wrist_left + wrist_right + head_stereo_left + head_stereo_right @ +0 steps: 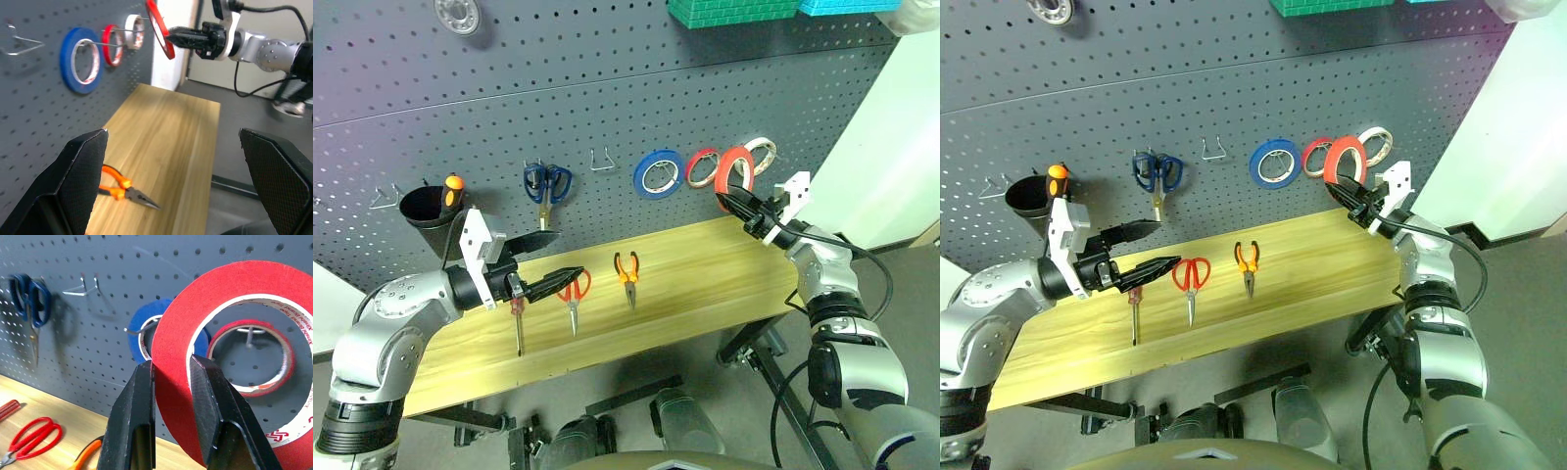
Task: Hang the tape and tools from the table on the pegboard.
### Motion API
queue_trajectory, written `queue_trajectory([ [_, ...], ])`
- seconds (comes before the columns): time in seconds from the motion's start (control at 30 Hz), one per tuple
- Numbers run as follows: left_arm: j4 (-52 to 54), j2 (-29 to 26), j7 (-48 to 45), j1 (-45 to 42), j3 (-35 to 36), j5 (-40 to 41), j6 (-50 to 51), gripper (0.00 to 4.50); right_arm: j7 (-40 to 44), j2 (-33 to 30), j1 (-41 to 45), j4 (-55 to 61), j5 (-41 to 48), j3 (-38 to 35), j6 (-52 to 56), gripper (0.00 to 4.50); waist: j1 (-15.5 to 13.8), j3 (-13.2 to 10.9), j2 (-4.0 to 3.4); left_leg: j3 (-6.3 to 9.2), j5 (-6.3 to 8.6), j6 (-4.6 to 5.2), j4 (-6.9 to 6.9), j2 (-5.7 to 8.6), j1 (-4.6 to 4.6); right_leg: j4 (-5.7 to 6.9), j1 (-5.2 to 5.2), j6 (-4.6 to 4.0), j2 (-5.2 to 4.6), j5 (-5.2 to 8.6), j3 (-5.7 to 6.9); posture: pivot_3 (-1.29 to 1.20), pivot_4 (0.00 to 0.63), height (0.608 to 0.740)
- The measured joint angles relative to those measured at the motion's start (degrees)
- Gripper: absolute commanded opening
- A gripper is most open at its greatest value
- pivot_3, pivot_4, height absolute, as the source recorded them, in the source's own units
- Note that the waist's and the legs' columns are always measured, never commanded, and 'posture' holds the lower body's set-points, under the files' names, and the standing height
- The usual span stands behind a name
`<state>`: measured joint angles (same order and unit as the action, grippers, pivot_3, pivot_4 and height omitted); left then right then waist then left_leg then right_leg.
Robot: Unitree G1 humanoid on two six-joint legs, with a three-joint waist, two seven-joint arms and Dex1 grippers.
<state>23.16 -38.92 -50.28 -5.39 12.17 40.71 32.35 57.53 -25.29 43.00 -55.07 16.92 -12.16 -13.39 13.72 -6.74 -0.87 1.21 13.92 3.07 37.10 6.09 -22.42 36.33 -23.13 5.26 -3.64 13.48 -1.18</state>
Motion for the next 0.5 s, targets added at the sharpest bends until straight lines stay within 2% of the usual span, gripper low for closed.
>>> queue_trajectory([
  [0.23,1.15,-0.23,1.02,0.59,0.42,1.13,0.99,4.5,-4.88,-0.02,3.21,-6.83,-4.47,0.81,-6.29,0.67,-2.14,0.0,0.0,0.0,0.0,-0.01,-0.02,0.0,0.0,0.0,-0.02,-0.02,0.0,0.0,0.0,-0.17,0.063,0.74],
  [0.47,2.09,-0.46,1.97,0.97,0.69,1.64,1.17,4.5,-8.88,-0.18,4.98,-11.29,-7.31,1.33,-8.96,0.67,-2.22,0.0,0.0,0.0,0.0,-0.01,-0.04,0.01,0.0,-0.02,-0.01,-0.02,0.0,0.01,0.0,-0.16,0.068,0.74],
  [0.5,2.34,-0.5,2.0,1.24,0.72,1.78,1.2,4.5,-9.06,-0.19,5.36,-12.08,-7.55,1.29,-8.99,1.41,-2.17,0.0,0.0,0.0,0.0,-0.01,-0.04,0.01,0.0,-0.02,-0.01,-0.02,0.0,0.01,0.0,-0.16,0.07,0.74],
])
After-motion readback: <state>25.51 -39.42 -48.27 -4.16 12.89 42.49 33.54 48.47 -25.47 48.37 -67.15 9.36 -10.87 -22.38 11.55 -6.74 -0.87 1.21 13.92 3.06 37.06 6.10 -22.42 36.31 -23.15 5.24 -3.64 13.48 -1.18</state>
